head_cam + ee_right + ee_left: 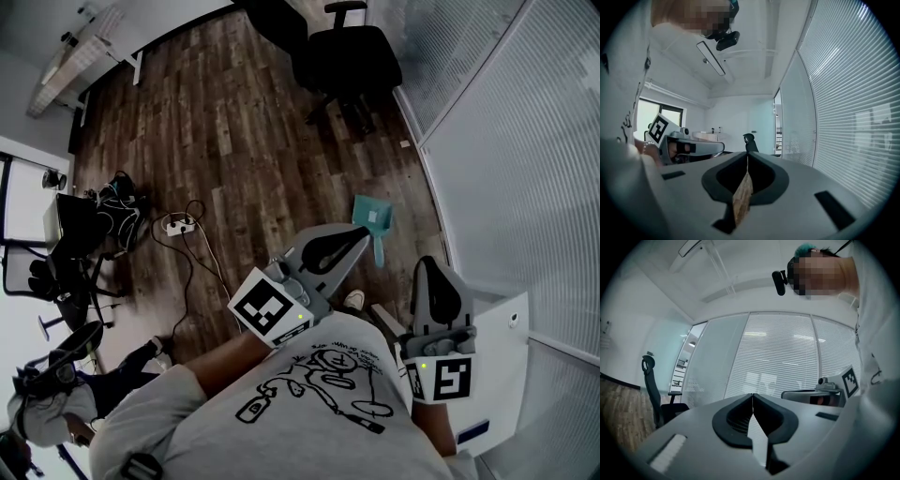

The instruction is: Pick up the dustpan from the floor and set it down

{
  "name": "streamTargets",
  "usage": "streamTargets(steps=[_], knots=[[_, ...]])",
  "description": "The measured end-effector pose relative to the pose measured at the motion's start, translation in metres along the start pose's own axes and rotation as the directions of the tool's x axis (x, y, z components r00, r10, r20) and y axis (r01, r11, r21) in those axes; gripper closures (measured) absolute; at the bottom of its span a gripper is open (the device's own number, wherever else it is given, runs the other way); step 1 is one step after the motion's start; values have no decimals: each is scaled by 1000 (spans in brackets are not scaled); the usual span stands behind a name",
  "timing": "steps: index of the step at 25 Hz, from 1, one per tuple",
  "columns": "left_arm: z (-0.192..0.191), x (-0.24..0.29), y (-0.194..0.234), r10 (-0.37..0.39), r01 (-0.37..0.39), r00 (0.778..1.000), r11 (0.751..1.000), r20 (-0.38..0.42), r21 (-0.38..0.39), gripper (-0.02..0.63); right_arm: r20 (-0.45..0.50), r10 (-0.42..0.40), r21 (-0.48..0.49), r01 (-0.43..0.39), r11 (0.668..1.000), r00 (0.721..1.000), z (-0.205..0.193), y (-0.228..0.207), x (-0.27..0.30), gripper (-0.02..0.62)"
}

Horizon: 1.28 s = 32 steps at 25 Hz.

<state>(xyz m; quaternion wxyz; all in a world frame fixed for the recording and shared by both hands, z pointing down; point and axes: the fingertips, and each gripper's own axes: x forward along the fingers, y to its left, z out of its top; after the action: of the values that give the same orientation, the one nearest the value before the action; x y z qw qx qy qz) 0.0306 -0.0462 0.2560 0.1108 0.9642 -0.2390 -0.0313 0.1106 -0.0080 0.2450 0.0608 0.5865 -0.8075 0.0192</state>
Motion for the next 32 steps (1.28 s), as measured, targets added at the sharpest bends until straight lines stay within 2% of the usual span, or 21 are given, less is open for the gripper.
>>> streamTargets(steps=[15,23,27,32], knots=[[-19,-4,-1,41,-42,998,999,-43,-21,604,-63,35,28,-33,999,997,-28,-5,1,589],[-36,-1,7,56,-59,996,998,-72,-34,604,-102,83,57,-77,995,991,-54,-2,12,586],[-37,-1,10,60,-63,995,997,-76,-35,604,-135,95,72,-86,994,986,-67,-2,17,538],[-35,-2,12,64,-66,995,997,-72,-32,604,-199,94,74,-81,994,975,-98,-2,24,529]])
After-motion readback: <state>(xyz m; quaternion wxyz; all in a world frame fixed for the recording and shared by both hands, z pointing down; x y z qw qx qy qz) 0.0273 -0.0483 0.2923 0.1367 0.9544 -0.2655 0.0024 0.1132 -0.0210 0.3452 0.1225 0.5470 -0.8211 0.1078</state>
